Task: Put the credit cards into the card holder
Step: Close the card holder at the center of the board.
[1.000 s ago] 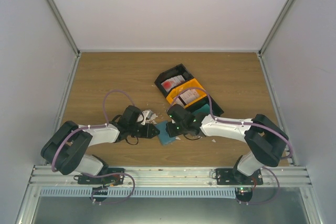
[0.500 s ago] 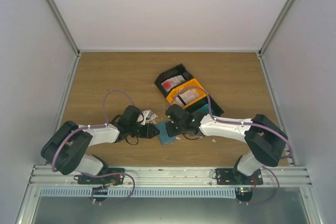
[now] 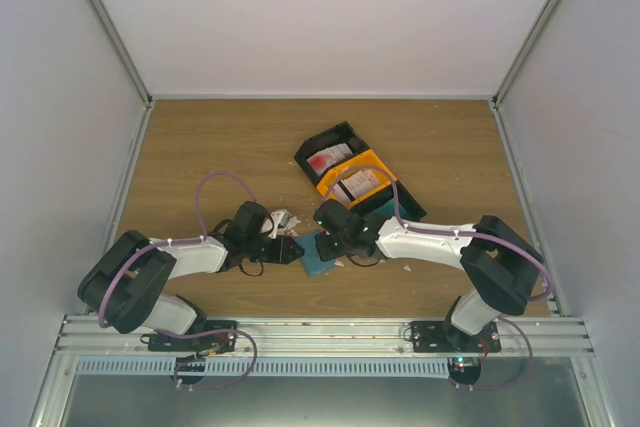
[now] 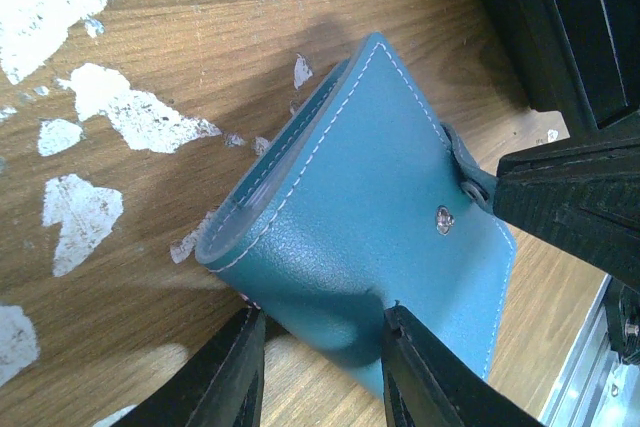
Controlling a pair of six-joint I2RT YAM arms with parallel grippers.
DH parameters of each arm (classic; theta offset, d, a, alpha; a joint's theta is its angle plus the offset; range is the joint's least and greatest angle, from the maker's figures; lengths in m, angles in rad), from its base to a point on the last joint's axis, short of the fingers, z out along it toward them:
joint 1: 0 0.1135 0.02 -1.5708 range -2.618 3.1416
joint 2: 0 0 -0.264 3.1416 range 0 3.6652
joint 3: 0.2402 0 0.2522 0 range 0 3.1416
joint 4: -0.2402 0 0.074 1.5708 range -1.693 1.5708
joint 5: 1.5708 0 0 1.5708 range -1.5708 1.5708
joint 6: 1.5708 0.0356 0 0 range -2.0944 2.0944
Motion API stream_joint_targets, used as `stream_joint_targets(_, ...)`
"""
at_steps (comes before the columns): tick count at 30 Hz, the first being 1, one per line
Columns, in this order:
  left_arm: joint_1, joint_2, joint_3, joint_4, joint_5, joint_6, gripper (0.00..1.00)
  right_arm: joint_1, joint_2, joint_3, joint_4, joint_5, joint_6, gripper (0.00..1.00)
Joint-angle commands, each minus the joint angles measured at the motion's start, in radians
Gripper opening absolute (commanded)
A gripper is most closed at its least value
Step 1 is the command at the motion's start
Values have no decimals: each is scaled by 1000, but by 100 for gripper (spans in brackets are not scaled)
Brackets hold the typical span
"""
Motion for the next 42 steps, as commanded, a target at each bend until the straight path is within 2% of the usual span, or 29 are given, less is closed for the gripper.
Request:
stream_joint_targets(1,-9,5,-26,-26,-36,13,35,9,-14,15,-6,40,13,0)
stream_joint_targets(16,-9,24,-23,-12,-27,13,34,10,-21,0,81,-38,-43,1)
stream_joint_targets(42,-10,37,-21,-9,-27,15,32,11,30,-1,58,-84,-73,1)
